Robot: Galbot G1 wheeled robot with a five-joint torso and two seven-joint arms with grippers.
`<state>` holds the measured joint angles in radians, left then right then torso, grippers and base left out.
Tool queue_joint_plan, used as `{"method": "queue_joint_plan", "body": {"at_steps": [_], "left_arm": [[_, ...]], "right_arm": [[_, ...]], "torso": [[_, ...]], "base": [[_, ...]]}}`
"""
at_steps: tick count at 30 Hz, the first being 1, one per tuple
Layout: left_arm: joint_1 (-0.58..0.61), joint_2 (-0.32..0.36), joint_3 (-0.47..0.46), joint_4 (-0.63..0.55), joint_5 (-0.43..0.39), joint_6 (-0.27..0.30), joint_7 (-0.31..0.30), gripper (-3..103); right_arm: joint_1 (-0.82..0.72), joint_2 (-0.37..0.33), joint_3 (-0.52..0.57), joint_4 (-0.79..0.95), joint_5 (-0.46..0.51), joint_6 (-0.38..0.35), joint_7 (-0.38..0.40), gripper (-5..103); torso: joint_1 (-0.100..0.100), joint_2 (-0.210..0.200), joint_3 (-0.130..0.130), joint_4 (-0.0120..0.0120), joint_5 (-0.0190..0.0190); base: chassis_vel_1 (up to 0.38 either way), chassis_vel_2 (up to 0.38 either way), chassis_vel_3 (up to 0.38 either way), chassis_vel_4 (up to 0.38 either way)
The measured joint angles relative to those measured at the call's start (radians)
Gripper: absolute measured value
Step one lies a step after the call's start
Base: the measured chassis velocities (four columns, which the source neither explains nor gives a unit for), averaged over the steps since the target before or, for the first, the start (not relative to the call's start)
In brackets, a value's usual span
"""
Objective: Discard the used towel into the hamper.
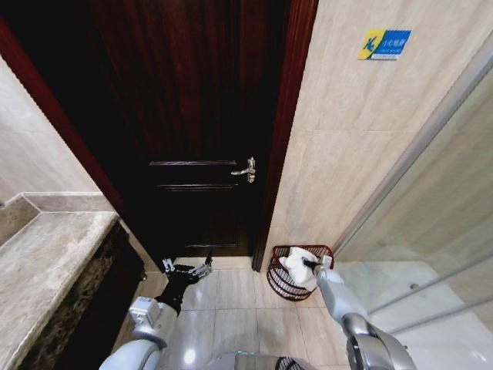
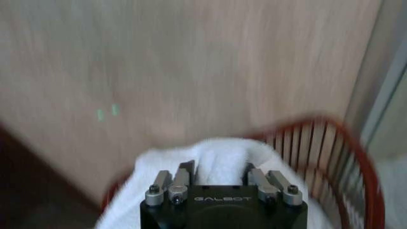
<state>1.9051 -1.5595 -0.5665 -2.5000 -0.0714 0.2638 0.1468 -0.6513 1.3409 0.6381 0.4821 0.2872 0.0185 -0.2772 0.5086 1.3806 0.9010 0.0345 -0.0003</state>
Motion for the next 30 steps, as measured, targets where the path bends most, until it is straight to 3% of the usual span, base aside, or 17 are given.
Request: {"method": "queue_joint_plan", "body": {"at_steps": [1,4,7,8,9,11,13,16,22,26,30], "left_arm": [[0.000,0.000,0.000,0.000,0.000,0.000,0.000,100],[0.000,0.000,0.000,0.000,0.000,0.000,0.000,100],[0.000,0.000,0.000,0.000,0.000,0.000,0.000,100],[0.000,0.000,0.000,0.000,0.000,0.000,0.000,100],[0.000,0.000,0.000,0.000,0.000,0.000,0.000,100],[0.000,0.000,0.000,0.000,0.000,0.000,0.000,100],[0.000,0.000,0.000,0.000,0.000,0.000,0.000,100],[0.000,0.000,0.000,0.000,0.000,0.000,0.000,100],[0.000,0.000,0.000,0.000,0.000,0.000,0.000,100],[0.000,0.000,0.000,0.000,0.000,0.000,0.000,100],[0.000,0.000,0.000,0.000,0.000,0.000,0.000,100]], "right_arm": [[0.000,0.000,0.000,0.000,0.000,0.000,0.000,41],[-0.059,-0.046,-0.014,0.155,0.051,0.002,-0.022,58],[-0.113,-0.067,-0.029,0.252,0.095,-0.016,-0.024,63],[-0.172,-0.081,-0.038,0.333,0.145,-0.025,-0.021,74],[-0.172,-0.081,-0.038,0.333,0.145,-0.025,-0.021,74],[-0.303,-0.088,-0.042,0.485,0.204,-0.031,-0.012,85],[-0.348,-0.088,-0.040,0.538,0.214,-0.028,-0.010,85],[-0.472,-0.085,-0.032,0.666,0.228,0.001,-0.008,99],[-0.602,-0.059,-0.019,0.768,0.231,0.057,-0.002,100],[-0.709,-0.021,-0.010,0.868,0.232,0.158,-0.004,100],[-0.786,0.006,-0.006,0.982,0.218,0.182,0.015,100]], "torso": [[0.000,0.000,0.000,0.0000,0.0000],[0.000,0.000,0.000,0.0002,-0.0001],[0.000,0.000,0.000,0.0002,-0.0001],[0.000,0.000,0.000,0.0001,-0.0001],[0.000,0.000,0.000,0.0001,-0.0001],[0.000,0.000,0.000,-0.0003,0.0009],[0.000,0.000,0.000,-0.0001,0.0009],[0.000,0.000,0.000,-0.0001,0.0002],[0.000,0.000,0.000,0.0000,0.0004],[0.000,0.000,0.000,0.0001,0.0003],[0.000,0.000,0.000,0.0000,0.0002]], "base": [[0.000,0.000,0.000,0.000],[0.000,0.000,0.000,0.000],[0.000,0.000,0.000,0.000],[0.000,0.000,0.000,0.000],[0.000,0.000,0.000,0.000],[0.000,0.000,0.000,0.000],[0.000,0.000,0.000,0.000],[0.000,0.000,0.000,0.000],[0.000,0.000,0.000,0.000],[0.000,0.000,0.000,0.000],[0.000,0.000,0.000,0.000]]}}
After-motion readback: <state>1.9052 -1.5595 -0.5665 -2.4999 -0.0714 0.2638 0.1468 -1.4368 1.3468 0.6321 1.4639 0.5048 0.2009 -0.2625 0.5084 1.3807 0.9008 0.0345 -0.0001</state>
